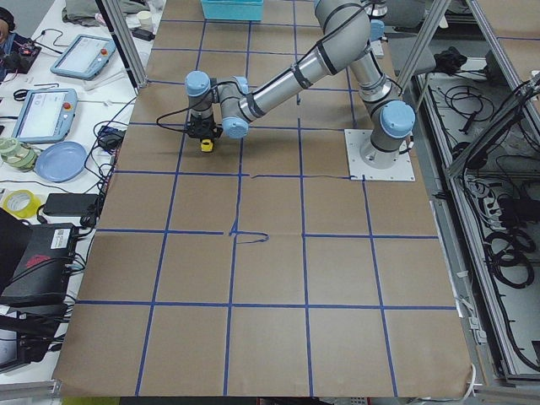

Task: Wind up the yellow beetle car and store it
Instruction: 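Pull the car back toward the robot with the left gripper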

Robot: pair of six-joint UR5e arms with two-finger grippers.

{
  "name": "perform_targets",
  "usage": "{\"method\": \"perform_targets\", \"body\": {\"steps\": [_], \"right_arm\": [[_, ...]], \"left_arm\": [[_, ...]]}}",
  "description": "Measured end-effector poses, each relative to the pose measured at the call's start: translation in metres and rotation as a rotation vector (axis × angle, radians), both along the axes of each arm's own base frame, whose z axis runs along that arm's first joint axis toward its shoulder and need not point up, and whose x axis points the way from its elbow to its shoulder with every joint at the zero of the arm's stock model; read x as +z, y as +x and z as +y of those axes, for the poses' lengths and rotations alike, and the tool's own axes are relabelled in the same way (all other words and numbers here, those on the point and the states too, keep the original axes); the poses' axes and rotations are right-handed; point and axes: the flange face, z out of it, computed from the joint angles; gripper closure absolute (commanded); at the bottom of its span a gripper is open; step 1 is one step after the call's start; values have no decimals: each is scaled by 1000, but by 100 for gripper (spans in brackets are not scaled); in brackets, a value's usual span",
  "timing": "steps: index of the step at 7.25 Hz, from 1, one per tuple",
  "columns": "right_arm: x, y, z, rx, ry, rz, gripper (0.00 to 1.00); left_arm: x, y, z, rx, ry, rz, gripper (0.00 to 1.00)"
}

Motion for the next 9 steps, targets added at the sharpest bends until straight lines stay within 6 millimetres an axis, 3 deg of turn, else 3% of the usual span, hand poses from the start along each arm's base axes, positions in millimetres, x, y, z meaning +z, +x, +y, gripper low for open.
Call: {"method": "perform_targets", "body": {"steps": [9], "right_arm": [[0,0,0,0,0,0,0]], "left_arm": [[0,95,4,-14,-12,-18,100]]}}
